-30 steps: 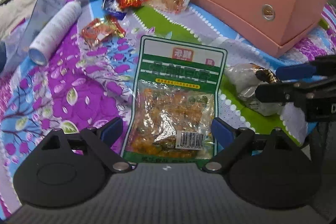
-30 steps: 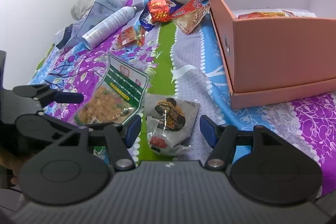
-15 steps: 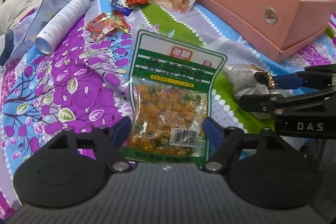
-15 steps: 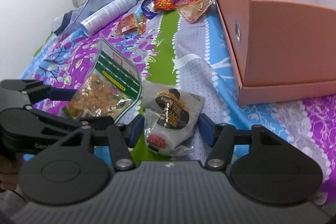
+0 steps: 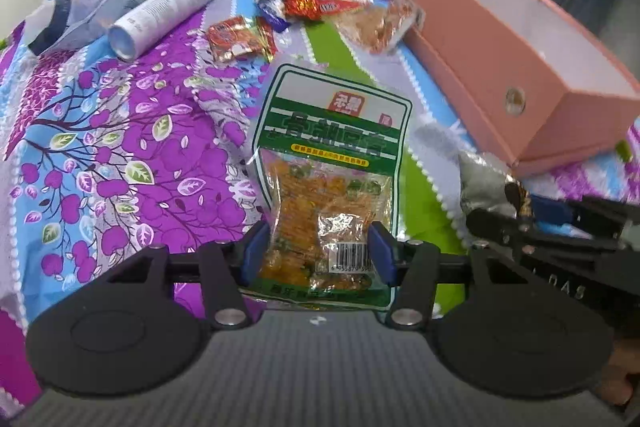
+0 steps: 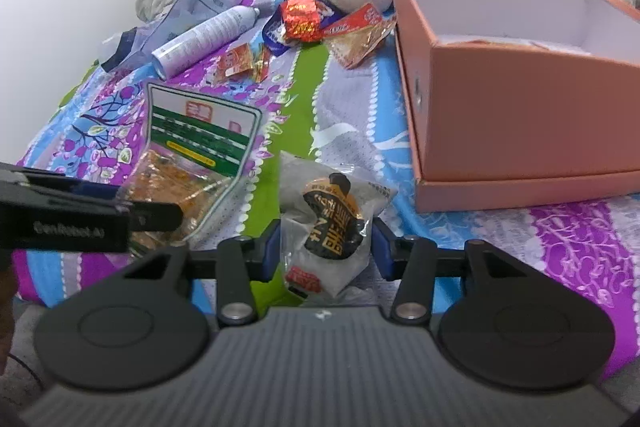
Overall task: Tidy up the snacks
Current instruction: 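Lift both held packets and carry them toward the pink box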
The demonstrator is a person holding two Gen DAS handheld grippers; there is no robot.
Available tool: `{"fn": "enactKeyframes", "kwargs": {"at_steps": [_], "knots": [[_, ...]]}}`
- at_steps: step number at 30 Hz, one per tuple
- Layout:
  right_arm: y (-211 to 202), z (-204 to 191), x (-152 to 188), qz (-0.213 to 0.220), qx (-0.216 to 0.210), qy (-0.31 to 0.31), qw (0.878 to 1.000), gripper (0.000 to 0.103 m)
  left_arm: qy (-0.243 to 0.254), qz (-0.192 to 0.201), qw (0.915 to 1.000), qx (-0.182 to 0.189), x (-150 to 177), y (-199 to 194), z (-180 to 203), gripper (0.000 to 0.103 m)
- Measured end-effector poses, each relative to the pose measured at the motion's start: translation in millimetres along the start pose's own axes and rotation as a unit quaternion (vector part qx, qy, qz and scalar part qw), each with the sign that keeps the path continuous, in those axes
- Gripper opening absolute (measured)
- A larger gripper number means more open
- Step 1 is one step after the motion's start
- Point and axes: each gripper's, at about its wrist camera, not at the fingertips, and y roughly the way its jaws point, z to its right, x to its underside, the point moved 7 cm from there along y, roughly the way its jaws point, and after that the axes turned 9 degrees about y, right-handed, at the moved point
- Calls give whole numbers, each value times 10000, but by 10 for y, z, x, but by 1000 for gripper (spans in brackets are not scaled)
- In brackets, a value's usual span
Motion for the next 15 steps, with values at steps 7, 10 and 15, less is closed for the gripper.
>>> {"fn": "enactKeyframes", "kwargs": {"at_steps": [7, 10, 15], "knots": [[-232, -22, -103, 257, -6, 4, 9997, 49, -333, 211, 9992, 96, -114, -252, -2, 59], [-364, -39, -175, 404, -11, -4, 9992, 49, -400, 291, 9987, 150, -161, -374, 23, 59], [-638, -69, -304, 695, -37, -24, 9976, 49, -507, 452, 9973, 271, -252, -600, 121, 59]]}}
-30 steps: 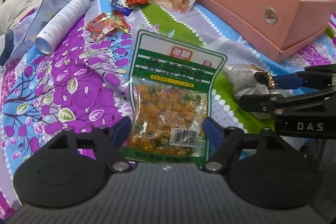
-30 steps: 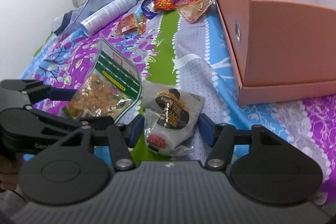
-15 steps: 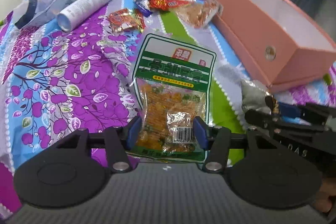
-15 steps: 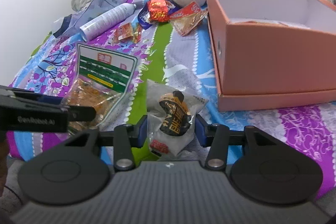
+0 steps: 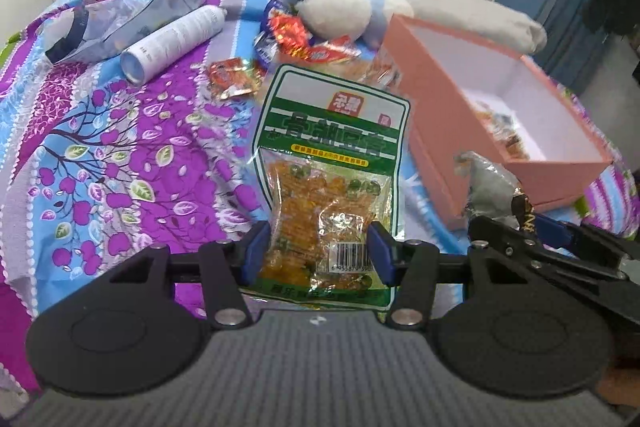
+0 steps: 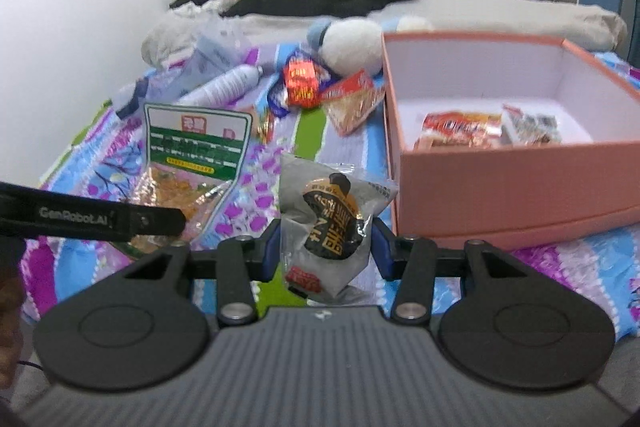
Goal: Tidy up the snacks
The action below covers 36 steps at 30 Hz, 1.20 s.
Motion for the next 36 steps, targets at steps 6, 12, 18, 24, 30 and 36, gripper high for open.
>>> {"fn": "enactKeyframes", "kwargs": {"at_steps": [6, 12, 18, 24, 30, 36], "knots": [[-274, -3, -156, 321, 24, -18, 9995, 49, -50, 185, 9995, 249, -130, -213, 219, 59], [-545, 86, -233, 568, 96, 28, 9983, 49, 2, 369, 9982, 466, -278, -358, 398, 59], [-712, 281, -270, 735, 302, 152, 9967, 49, 138, 453, 9963, 721, -403, -345, 643, 58], [-743, 528, -373, 912, 556, 247, 9940, 49, 348, 478, 9930, 1020, -583, -203, 967, 48], [-630, 844, -500, 1041, 841, 354, 9904, 49, 430, 302, 9910, 1229, -699, 240, 1225, 40], [-461, 1171, -411, 871, 991, 614, 9894, 49, 459, -128, 9905, 1291, -527, 566, 1289, 40]]}}
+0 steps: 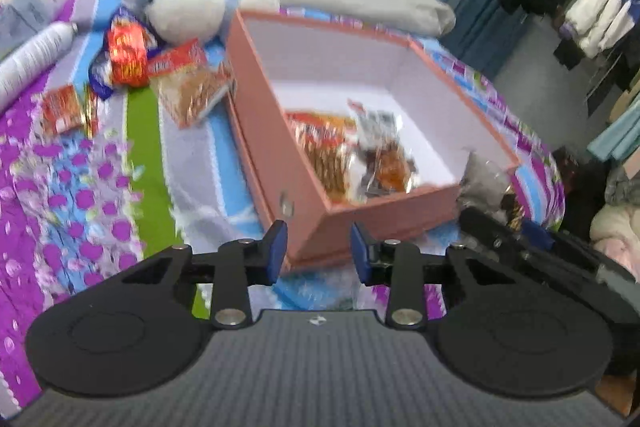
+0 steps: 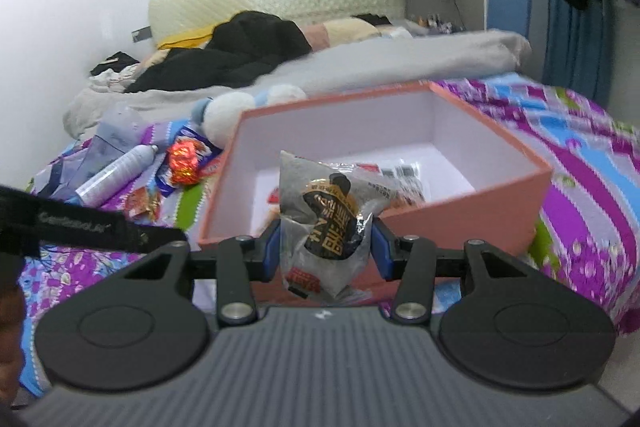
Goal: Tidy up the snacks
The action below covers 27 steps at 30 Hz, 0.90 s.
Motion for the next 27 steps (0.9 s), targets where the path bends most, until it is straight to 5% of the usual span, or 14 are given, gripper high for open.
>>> {"fn": "enactKeyframes", "kwargs": {"at_steps": [14, 20, 27], "knots": [[5, 167, 223, -234, -68, 199, 9995, 49, -126, -585, 9981, -111, 537, 152, -194, 46], [3, 205, 206, -228, -55, 235, 9994, 49, -15, -805, 9966, 159, 623, 190, -90, 58], [6, 223, 224, -266, -94, 314, 9991, 49, -77, -1284, 9898, 607, 920, 178, -20, 59]]}}
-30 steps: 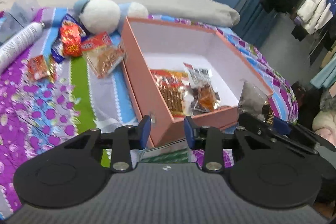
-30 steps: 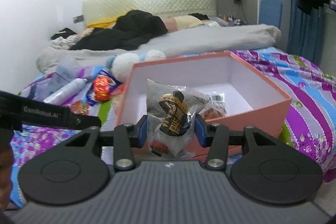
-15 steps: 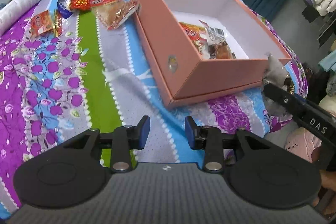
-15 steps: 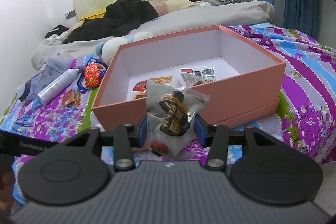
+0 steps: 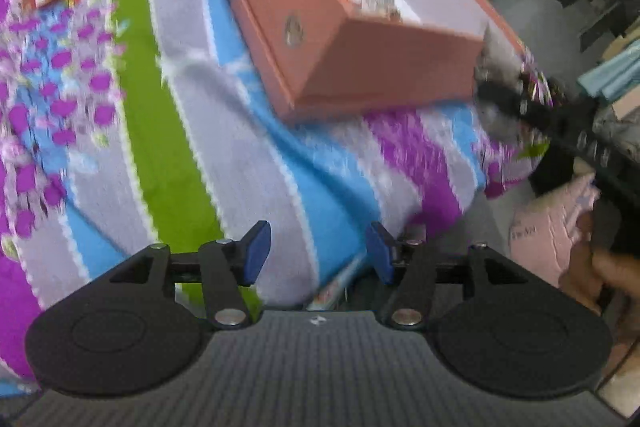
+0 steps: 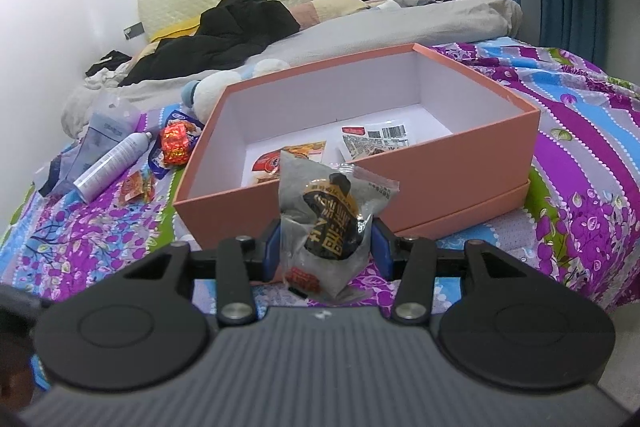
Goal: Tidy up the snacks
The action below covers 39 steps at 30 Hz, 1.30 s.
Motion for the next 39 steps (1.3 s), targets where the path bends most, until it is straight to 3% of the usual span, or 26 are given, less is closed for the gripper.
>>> {"fn": "enactKeyframes", "kwargs": {"at_steps": [6, 8, 10, 17, 24, 27, 29, 32, 39], "knots": [[12, 6, -3, -27, -56, 36, 10000, 49, -22, -565, 9981, 261, 333, 155, -26, 60], [10, 4, 6, -34, -49, 35, 10000, 49, 107, -692, 9970, 332, 425, 186, -5, 69], [13, 9, 10, -45, -53, 42, 10000, 49, 357, -796, 9956, 337, 500, 221, 45, 69], [33, 0, 38, -107, -74, 47, 9999, 49, 1170, -671, 9907, 154, 522, 306, 223, 67], [37, 10, 37, -116, -76, 59, 9999, 49, 2137, -770, 9737, -162, 544, 599, 393, 50], [32, 15, 35, -109, -80, 65, 9999, 49, 2437, -840, 9657, -326, 589, 746, 425, 31], [22, 10, 40, -96, -91, 60, 9999, 49, 2526, -888, 9626, -411, 616, 816, 426, 11], [20, 9, 57, -116, -95, 53, 9999, 49, 2511, -741, 9639, -488, 598, 818, 410, 3], [-11, -20, 45, -101, -151, 47, 9998, 49, 2003, -459, 9784, -230, 476, 534, 424, 1]]}}
